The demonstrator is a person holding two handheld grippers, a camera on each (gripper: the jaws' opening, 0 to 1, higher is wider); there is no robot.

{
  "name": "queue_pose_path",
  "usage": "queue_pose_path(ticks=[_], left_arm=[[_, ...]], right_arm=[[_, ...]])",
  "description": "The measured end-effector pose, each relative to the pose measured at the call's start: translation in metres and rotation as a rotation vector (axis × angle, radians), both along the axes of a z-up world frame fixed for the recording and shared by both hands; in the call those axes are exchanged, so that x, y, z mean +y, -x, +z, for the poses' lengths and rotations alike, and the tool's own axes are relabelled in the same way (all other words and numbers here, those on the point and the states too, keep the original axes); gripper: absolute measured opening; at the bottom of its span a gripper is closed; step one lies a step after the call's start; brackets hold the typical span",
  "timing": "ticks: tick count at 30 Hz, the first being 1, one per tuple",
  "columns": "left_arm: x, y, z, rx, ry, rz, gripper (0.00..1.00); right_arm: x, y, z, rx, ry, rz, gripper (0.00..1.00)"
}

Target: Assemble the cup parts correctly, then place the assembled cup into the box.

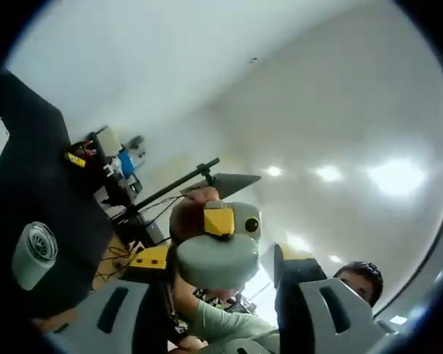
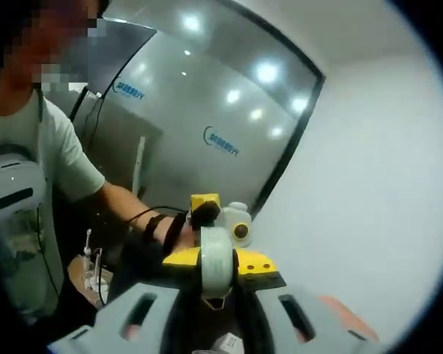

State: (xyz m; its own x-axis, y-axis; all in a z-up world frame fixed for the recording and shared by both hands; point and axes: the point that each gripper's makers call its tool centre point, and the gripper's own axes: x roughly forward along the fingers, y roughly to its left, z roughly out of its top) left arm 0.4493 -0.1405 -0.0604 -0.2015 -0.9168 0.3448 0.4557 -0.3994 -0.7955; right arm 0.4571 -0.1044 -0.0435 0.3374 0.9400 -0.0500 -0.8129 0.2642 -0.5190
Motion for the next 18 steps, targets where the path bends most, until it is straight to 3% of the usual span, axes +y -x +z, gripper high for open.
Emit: queue_pose_path(ticks=[4,18], left_arm=[[-0.001,-0.004,-0.005,-0.002,-0.019,0.018,0.44],[-0.003,-0.003,-0.014,0.017,-0.034,-0.012,0.45]], right_arm=[[0.002,-0.002,-0.002,0.003,0.006,0.002,0.13],[0.008,0.001,-0.014,0.024,0.055,0.05,0.13]])
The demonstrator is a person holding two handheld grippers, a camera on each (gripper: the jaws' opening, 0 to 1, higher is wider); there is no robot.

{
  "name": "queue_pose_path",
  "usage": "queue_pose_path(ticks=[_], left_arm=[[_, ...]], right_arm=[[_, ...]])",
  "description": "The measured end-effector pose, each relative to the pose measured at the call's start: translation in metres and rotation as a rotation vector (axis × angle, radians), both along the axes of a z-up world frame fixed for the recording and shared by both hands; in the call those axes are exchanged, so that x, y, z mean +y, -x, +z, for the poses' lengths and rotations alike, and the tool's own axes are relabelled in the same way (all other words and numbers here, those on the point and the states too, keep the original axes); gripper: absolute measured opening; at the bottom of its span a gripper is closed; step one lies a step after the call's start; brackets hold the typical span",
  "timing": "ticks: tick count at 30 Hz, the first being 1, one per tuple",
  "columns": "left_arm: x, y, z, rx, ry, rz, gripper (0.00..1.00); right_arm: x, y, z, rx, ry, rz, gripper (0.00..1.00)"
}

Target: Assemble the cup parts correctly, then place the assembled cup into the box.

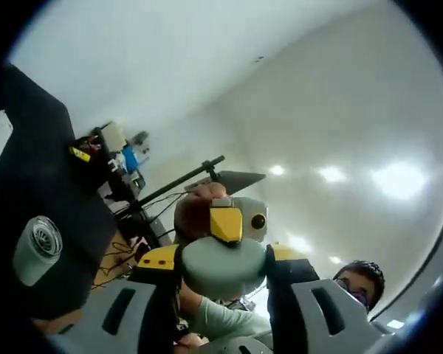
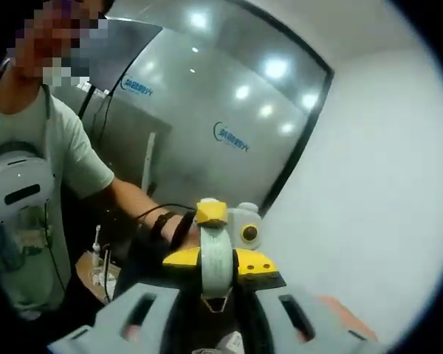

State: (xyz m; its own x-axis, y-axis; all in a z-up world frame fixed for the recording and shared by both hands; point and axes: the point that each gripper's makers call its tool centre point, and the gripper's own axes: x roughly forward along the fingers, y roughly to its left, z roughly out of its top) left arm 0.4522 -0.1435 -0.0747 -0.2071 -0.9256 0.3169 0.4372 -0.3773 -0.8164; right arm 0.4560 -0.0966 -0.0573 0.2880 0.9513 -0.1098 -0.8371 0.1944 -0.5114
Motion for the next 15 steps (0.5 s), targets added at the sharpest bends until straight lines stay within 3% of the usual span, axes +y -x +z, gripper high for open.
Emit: queue_pose_path(ticks=[9,15], left_arm=[[-0.005,-0.005,-0.009,0.015,-0.018,0.04,0.4],[-0.009,-0.021,-0.017,0.061,-0.049,0.08,0.4]], right_arm=[[-0.005,-0.009,-0.003,0.0,-0.006,-0.013,0.13],[-0.013,-0.024,-0.009,0.045,-0.014,-0.034,0.14]])
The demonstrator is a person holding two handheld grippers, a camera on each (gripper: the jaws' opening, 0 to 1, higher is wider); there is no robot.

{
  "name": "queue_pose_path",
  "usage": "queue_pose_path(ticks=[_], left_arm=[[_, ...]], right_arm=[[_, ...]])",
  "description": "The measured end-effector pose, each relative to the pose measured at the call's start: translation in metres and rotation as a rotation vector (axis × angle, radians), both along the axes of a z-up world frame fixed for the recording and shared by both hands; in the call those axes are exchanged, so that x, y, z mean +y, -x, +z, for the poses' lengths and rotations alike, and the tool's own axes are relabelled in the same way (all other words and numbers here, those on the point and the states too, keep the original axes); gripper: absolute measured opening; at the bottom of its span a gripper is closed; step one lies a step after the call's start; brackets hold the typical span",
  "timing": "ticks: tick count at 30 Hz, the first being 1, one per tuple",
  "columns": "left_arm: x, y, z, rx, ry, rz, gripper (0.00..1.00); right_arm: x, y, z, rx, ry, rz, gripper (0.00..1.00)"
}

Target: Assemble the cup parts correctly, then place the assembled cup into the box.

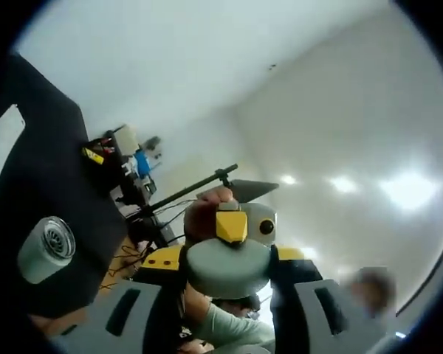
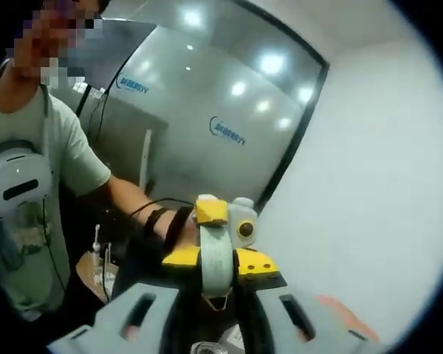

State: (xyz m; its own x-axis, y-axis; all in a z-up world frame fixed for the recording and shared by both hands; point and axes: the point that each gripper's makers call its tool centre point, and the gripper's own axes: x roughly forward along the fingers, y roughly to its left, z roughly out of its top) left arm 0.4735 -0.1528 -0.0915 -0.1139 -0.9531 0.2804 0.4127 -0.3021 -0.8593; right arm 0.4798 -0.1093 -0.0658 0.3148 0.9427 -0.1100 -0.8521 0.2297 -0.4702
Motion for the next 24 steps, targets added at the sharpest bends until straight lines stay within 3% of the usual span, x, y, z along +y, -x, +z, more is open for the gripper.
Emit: queue_pose_path(ticks=[4,7,8,12,14,18,19,21,23,24], left_arm=[[-0.002,-0.01,-0.004,0.016,-0.005,0.035,0.39],[0.001,-0.021,-0.005,0.012,-0.008,0.068,0.39],[0.002,-0.026,-0.006,-0.001,-0.013,0.095,0.39],[0.01,-0.052,-0.013,-0.142,-0.075,0.237,0.39],[0.014,-0.056,-0.01,-0.128,-0.055,0.242,0.39],[0.018,-0.078,-0.011,-0.261,-0.076,0.358,0.4],[0.018,-0.08,-0.012,-0.282,-0.088,0.375,0.4],[0.017,-0.086,-0.014,-0.367,-0.118,0.423,0.4],[0.015,-0.089,-0.018,-0.499,-0.167,0.476,0.4],[0.013,-0.09,-0.021,-0.539,-0.187,0.493,0.4]], right_arm=[[-0.004,-0.004,-0.002,0.048,-0.034,0.018,0.33],[-0.014,-0.013,-0.001,0.032,-0.049,-0.021,0.29],[-0.015,-0.013,-0.002,0.035,-0.052,-0.026,0.3],[-0.043,-0.018,-0.004,0.111,-0.13,-0.066,0.33],[-0.054,-0.017,-0.008,0.132,-0.163,-0.075,0.33],[-0.079,-0.024,-0.04,0.292,-0.183,-0.172,0.35],[-0.086,-0.027,-0.048,0.298,-0.188,-0.203,0.35],[-0.098,-0.028,-0.062,0.36,-0.231,-0.242,0.38],[-0.107,-0.026,-0.076,0.396,-0.275,-0.261,0.47],[-0.109,-0.026,-0.08,0.402,-0.278,-0.276,0.5]])
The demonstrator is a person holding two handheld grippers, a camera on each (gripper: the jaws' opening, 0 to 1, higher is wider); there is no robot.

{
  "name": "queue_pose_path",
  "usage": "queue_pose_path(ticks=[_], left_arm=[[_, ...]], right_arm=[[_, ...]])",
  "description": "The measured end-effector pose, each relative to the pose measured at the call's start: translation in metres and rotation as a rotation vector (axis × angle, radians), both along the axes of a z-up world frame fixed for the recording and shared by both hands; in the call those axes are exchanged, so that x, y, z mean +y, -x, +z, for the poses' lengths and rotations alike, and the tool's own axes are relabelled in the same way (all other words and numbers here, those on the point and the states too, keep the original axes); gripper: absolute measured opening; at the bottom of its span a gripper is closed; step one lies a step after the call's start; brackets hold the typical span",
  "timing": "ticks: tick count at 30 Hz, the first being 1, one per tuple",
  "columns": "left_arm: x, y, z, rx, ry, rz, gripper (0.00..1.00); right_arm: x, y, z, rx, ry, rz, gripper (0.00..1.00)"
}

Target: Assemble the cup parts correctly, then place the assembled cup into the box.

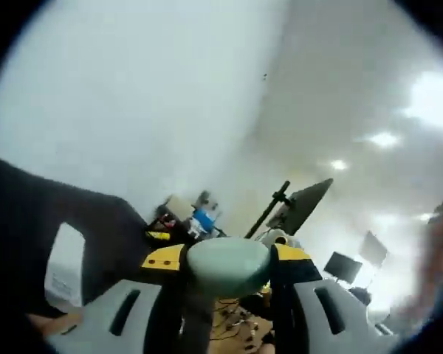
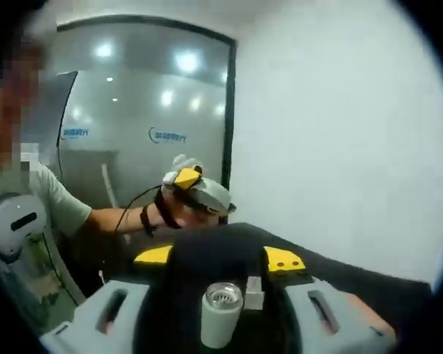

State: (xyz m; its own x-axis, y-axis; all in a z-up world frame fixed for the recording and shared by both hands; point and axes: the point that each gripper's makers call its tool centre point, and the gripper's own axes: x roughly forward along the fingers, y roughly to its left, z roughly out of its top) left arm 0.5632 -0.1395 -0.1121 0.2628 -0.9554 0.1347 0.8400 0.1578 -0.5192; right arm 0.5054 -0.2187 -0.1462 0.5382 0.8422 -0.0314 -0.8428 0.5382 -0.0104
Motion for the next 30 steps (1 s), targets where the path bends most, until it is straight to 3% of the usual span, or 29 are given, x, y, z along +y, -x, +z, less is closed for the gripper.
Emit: queue_pose_path(ticks=[4,7,11,18,23,30], left_arm=[[-0.008,0.003,-0.01,-0.219,-0.105,0.062,0.4],[-0.015,0.009,-0.016,-0.286,-0.125,0.061,0.4],[-0.019,0.009,-0.027,-0.357,-0.17,0.085,0.4],[-0.023,0.01,-0.042,-0.404,-0.189,0.1,0.4],[-0.029,0.001,-0.062,-0.391,-0.219,0.112,0.4],[-0.032,-0.003,-0.063,-0.373,-0.199,0.139,0.4]], right_arm=[[-0.004,0.007,-0.03,-0.02,0.021,-0.037,0.62],[-0.005,0.008,-0.053,-0.021,0.069,-0.078,0.68],[-0.003,0.011,-0.081,-0.014,0.094,-0.108,0.69],[-0.003,0.013,-0.108,0.021,0.073,-0.142,0.68],[-0.005,0.001,-0.114,0.011,0.002,-0.231,0.66],[0.025,-0.022,-0.143,0.022,-0.01,-0.265,0.71]])
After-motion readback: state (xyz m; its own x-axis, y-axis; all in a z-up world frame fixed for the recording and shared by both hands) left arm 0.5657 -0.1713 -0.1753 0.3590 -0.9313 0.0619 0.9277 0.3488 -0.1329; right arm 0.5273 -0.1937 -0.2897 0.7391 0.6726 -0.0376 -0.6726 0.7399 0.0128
